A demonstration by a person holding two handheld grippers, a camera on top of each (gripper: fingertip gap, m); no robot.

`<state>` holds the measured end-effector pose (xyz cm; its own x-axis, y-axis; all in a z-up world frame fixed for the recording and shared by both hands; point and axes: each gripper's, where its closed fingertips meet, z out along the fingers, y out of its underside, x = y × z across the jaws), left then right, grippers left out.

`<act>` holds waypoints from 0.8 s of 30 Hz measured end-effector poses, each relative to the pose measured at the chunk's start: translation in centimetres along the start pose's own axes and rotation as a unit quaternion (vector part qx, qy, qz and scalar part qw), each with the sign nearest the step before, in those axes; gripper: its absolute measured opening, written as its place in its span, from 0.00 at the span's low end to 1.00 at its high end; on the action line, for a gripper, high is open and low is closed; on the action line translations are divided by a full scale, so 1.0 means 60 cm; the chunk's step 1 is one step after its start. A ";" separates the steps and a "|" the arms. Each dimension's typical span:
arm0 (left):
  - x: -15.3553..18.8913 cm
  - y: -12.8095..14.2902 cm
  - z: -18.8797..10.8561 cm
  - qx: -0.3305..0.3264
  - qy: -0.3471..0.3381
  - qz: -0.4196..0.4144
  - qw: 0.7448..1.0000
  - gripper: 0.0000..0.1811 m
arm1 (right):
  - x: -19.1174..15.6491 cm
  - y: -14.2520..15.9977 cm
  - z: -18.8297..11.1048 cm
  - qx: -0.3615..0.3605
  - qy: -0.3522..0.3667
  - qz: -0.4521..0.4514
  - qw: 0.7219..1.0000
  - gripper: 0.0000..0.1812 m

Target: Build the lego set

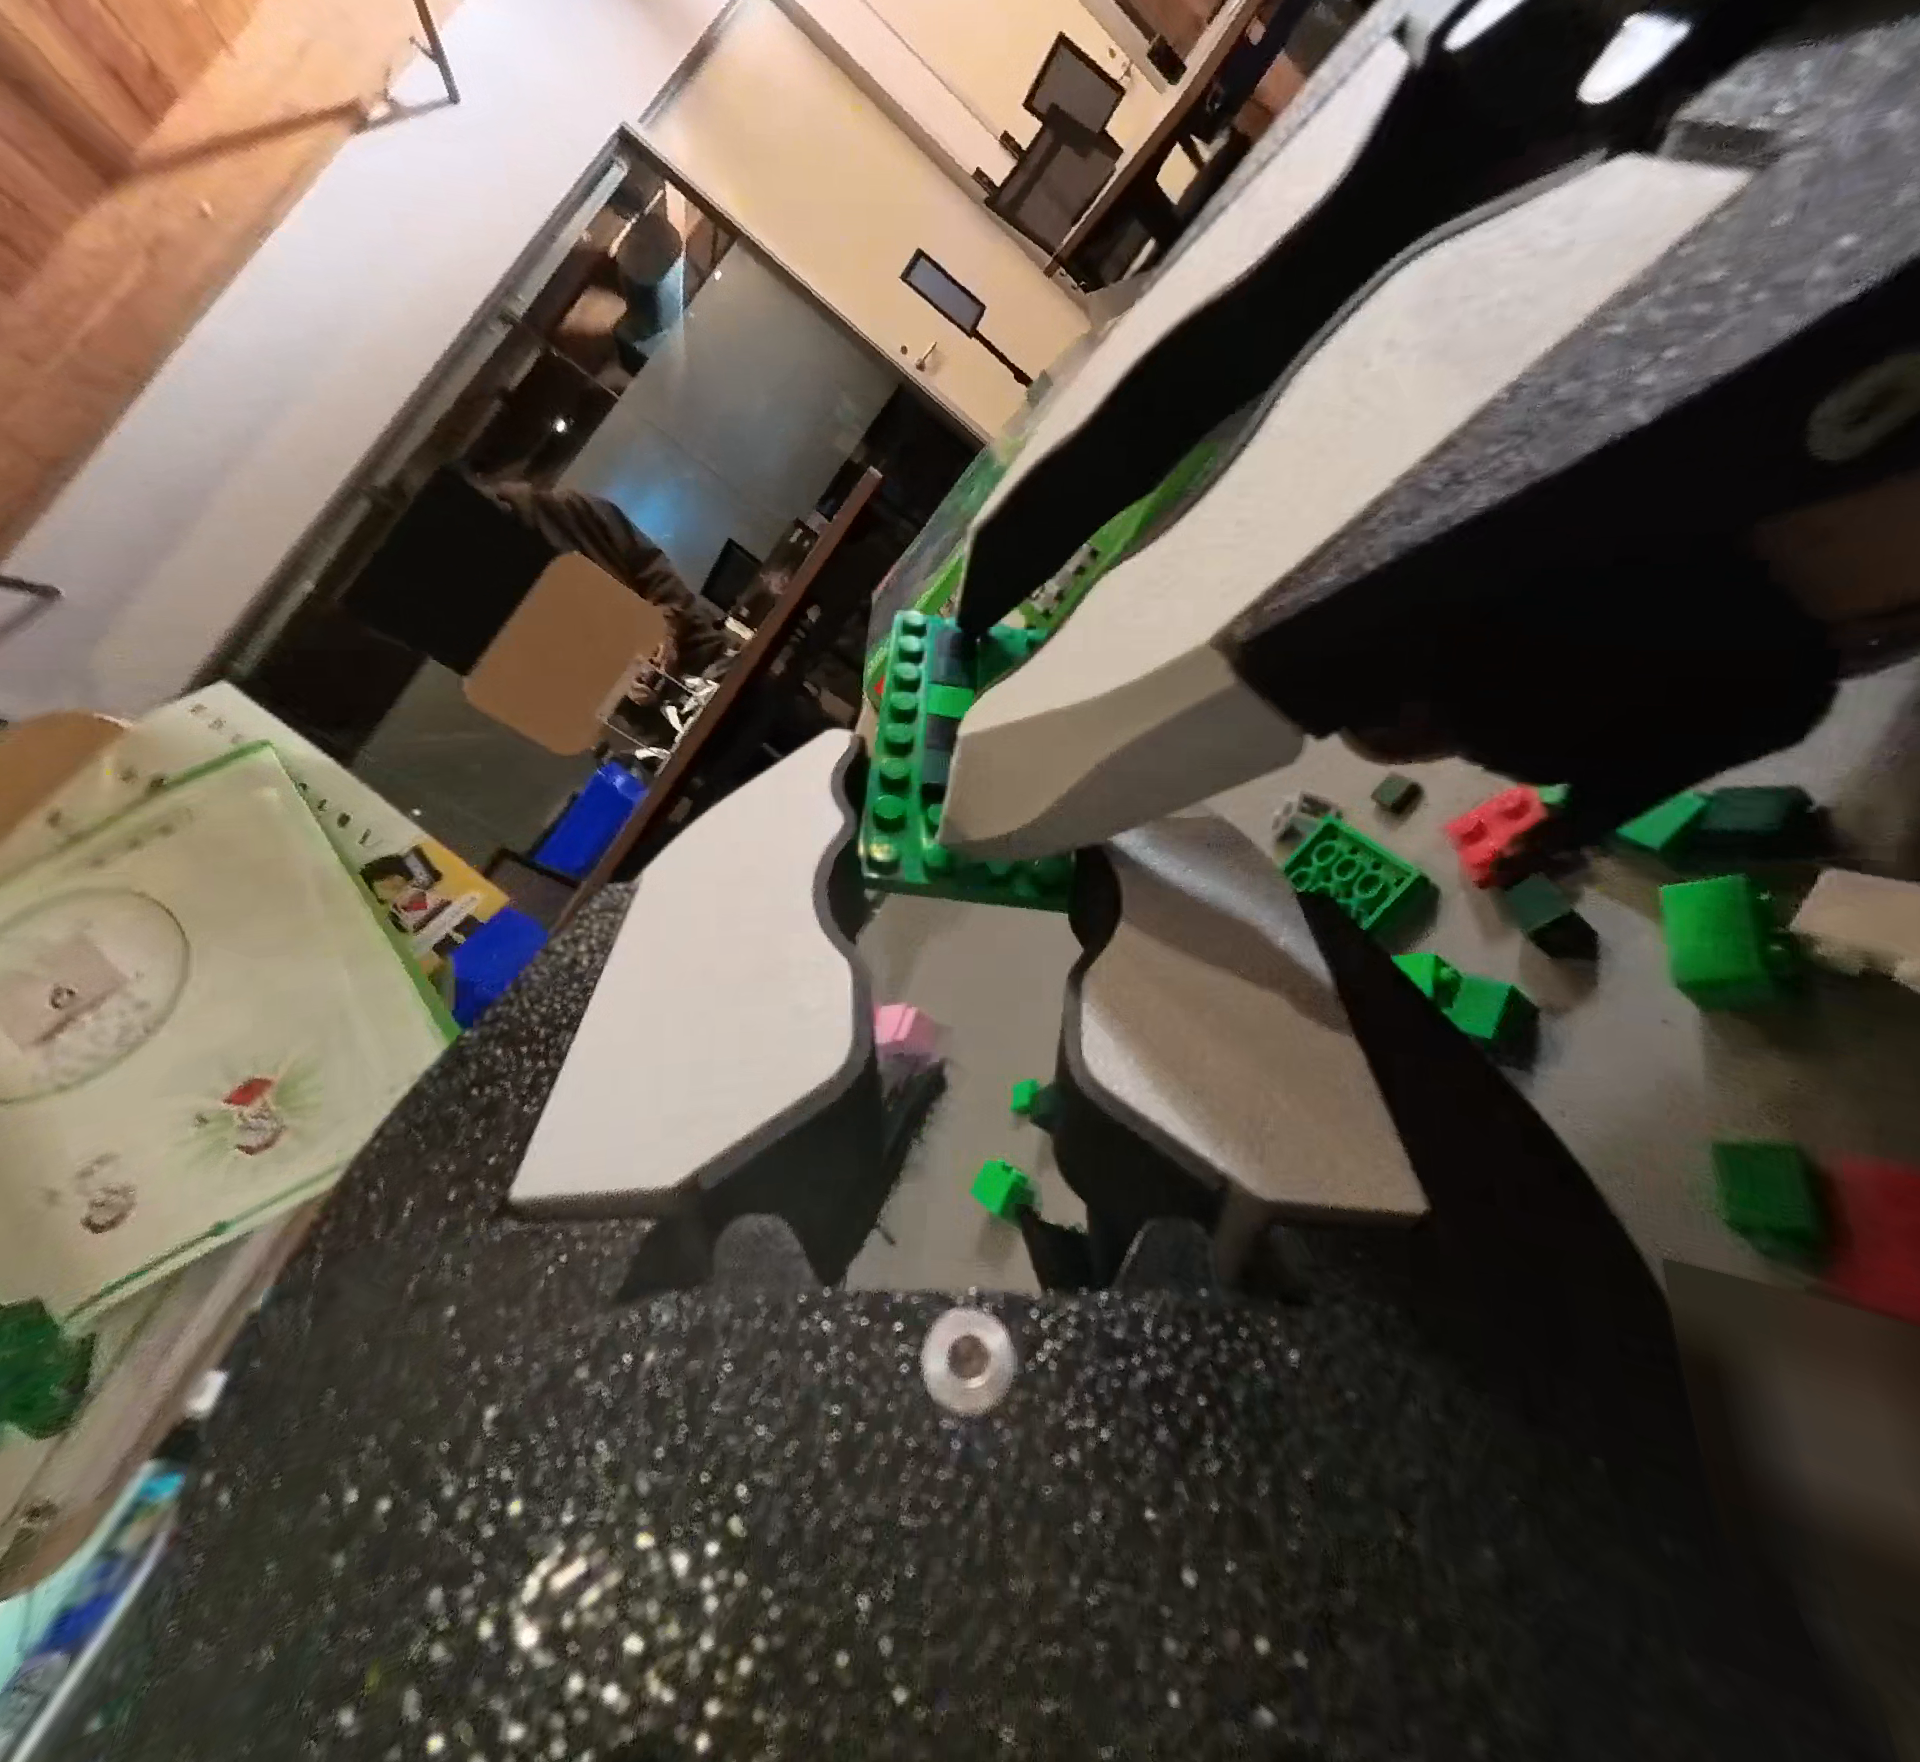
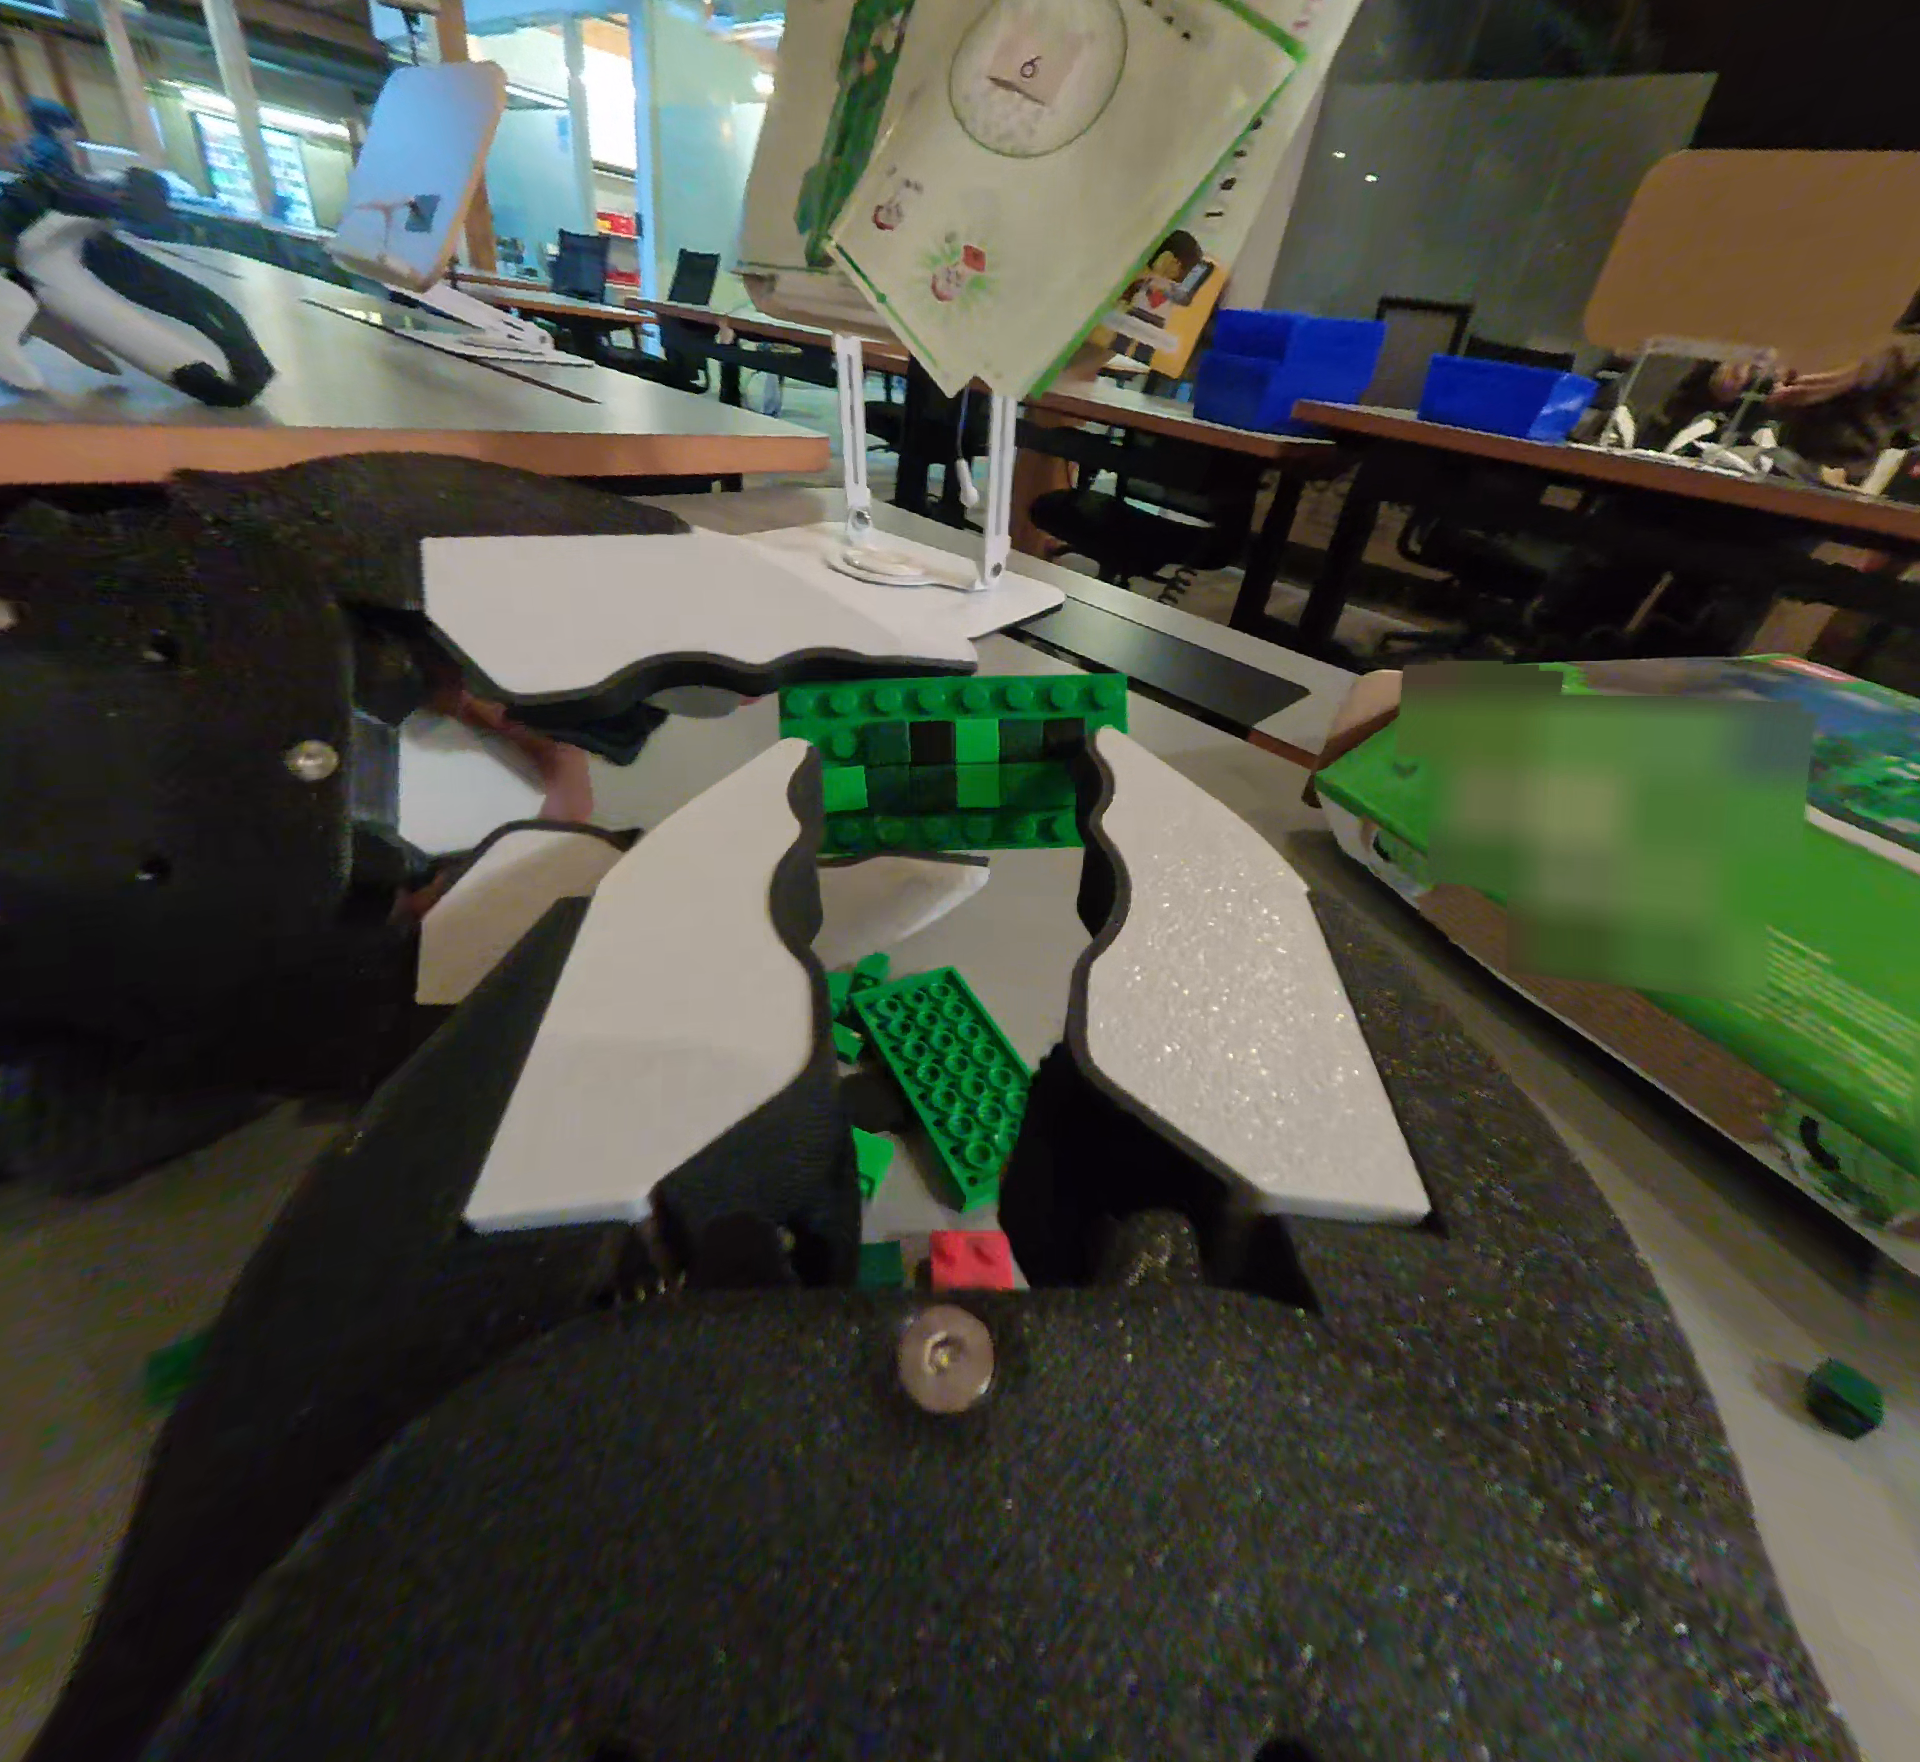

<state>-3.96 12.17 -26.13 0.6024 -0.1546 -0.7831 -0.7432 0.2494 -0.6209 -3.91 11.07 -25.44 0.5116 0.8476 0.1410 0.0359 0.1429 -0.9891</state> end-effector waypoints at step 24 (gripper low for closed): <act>0.005 0.012 0.000 -0.025 0.007 0.031 0.999 0.19 | 0.005 0.025 -0.004 -0.061 -0.021 0.036 0.997 0.27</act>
<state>-4.31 12.32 -26.78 0.5513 -0.1535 -0.8201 -0.7928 0.2100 -0.5722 -3.49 11.45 -26.91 0.4808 0.8741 0.0692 0.1068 0.0200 -0.9941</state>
